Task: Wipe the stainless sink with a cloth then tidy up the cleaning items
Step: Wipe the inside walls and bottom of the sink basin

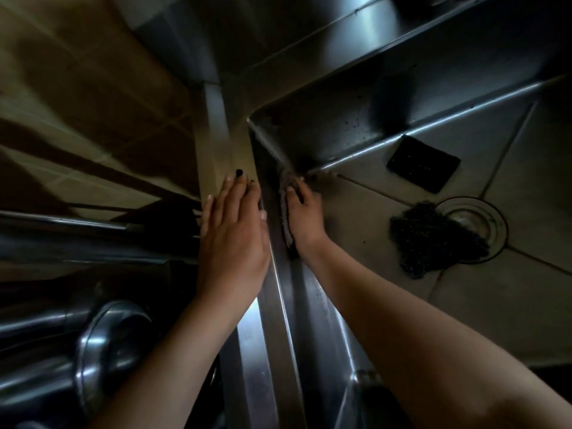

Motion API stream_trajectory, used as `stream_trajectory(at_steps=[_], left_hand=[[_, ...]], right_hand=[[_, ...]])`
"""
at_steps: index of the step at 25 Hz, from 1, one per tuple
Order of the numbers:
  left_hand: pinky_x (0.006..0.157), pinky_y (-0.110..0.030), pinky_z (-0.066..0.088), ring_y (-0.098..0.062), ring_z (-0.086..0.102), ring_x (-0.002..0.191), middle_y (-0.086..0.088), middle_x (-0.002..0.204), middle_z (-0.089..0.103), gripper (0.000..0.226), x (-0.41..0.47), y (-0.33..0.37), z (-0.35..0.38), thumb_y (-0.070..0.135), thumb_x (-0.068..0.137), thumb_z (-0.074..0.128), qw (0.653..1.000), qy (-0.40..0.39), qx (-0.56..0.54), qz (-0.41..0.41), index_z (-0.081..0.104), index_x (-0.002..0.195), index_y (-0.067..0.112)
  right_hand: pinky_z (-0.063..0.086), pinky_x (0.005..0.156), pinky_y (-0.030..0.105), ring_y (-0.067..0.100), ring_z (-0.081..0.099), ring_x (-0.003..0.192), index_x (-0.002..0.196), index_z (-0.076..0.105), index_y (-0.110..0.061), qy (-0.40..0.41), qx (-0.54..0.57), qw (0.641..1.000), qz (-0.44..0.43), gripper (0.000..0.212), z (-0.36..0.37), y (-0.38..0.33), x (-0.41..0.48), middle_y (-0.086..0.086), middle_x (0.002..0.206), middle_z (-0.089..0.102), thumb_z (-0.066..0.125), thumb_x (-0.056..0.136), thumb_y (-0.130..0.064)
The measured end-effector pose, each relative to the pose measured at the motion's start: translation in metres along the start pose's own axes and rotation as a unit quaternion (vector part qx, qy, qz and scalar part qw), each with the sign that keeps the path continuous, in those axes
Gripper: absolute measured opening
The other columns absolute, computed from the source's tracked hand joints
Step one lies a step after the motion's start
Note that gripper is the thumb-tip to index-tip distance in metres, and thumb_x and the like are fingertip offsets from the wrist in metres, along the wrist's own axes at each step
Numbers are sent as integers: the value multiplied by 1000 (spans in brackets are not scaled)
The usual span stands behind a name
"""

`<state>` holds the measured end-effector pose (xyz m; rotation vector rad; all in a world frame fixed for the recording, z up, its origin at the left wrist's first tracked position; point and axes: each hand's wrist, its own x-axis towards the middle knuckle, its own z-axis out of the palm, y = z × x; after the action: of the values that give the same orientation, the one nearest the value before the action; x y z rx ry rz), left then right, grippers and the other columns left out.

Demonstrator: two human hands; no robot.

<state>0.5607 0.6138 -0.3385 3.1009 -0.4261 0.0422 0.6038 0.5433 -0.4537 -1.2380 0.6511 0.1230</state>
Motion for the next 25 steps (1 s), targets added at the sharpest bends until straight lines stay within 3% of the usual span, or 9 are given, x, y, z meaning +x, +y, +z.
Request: stream_trajectory(at_steps=[2,4,8,9,11,14,16,19,25], left_hand=[[112,-29,-3,-20,17,141,-9,149,30,44,0,0,-1,17,95,34,1000,1,-6,-5,36,138,8],[112,-29,-2,-21,18,141,-10,149,31,44,0,1,-2,17,95,37,1000,-2,-12,-8,36,138,8],[113,-30,-1,-20,17,141,-9,149,30,45,1,2,-2,19,95,35,1000,4,-15,-8,34,139,9],[113,-30,-1,-21,18,141,-10,149,30,45,1,2,-2,18,95,35,1000,5,-15,-8,34,139,8],[113,-32,1,-22,19,141,-11,148,32,44,0,2,-2,17,95,37,1000,4,-14,-11,36,138,8],[113,-35,4,-24,22,140,-13,147,34,43,1,3,-2,16,95,38,1000,5,-8,-8,37,137,6],[113,-36,6,-25,23,140,-14,146,35,43,1,2,-1,17,95,36,1000,11,-2,-7,38,136,6],[113,-36,6,-25,24,139,-14,145,36,42,1,2,1,17,95,36,1000,12,3,-10,39,136,6],[113,-35,6,-25,23,140,-14,146,35,43,-2,3,-1,18,96,34,1000,9,3,-9,37,136,5]], right_hand=[[26,103,18,23,44,121,131,50,-20,3,-39,999,15,37,-7,10,-16,12,129,40,43,95,-23],[28,99,19,20,46,117,133,48,-27,-8,-52,998,19,38,-14,13,-30,5,121,39,43,95,-28],[40,88,11,2,52,97,125,54,-32,-56,23,998,19,33,-20,-1,-51,-3,111,43,46,93,-35],[42,90,11,2,54,98,121,59,-28,-58,37,998,4,31,-17,-9,-51,1,113,48,48,93,-35],[45,96,25,11,59,100,106,66,-19,-63,83,994,-28,23,-10,-29,-44,6,106,60,51,92,-30],[51,81,26,5,62,82,86,66,-23,-84,133,985,-70,11,0,-58,-24,-4,84,67,56,90,-24],[52,88,31,11,64,92,95,65,-18,-86,135,984,-76,10,6,-63,-9,3,95,67,58,89,-22],[47,97,43,26,58,108,114,60,-11,-55,83,995,-32,31,12,-55,5,17,119,57,58,89,-28],[49,93,34,20,62,101,115,61,-8,-40,73,996,-18,27,-6,-16,-13,8,105,66,53,92,-18]])
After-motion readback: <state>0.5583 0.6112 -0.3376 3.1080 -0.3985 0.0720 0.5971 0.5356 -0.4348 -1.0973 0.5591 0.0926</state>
